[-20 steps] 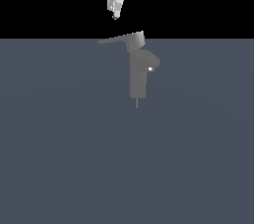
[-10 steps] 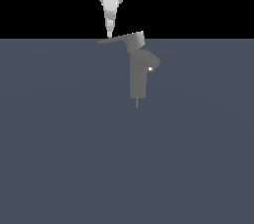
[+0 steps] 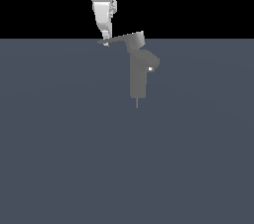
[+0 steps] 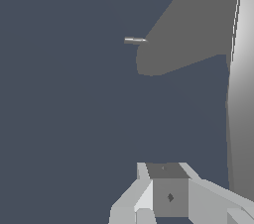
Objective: Turn on the faucet by rotating a designated handle.
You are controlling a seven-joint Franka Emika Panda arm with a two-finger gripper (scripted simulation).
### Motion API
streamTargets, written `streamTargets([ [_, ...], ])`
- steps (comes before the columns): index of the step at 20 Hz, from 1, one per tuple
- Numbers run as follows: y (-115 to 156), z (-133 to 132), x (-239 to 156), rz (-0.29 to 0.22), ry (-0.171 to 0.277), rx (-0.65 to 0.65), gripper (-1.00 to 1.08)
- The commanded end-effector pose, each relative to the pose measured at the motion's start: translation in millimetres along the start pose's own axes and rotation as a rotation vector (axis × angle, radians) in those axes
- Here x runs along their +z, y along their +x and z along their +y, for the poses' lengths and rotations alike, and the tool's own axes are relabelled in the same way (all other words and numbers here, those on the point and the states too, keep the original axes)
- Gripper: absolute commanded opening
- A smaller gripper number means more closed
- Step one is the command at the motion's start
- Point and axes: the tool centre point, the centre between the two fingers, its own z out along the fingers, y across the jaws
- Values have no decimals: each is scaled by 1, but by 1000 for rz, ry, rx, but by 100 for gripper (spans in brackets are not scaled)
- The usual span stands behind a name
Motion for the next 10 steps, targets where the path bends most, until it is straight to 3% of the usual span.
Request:
streamTargets([
  [1, -1, -2, 2, 5, 1, 8, -100],
  [10, -2, 4, 2, 5, 1, 8, -100],
])
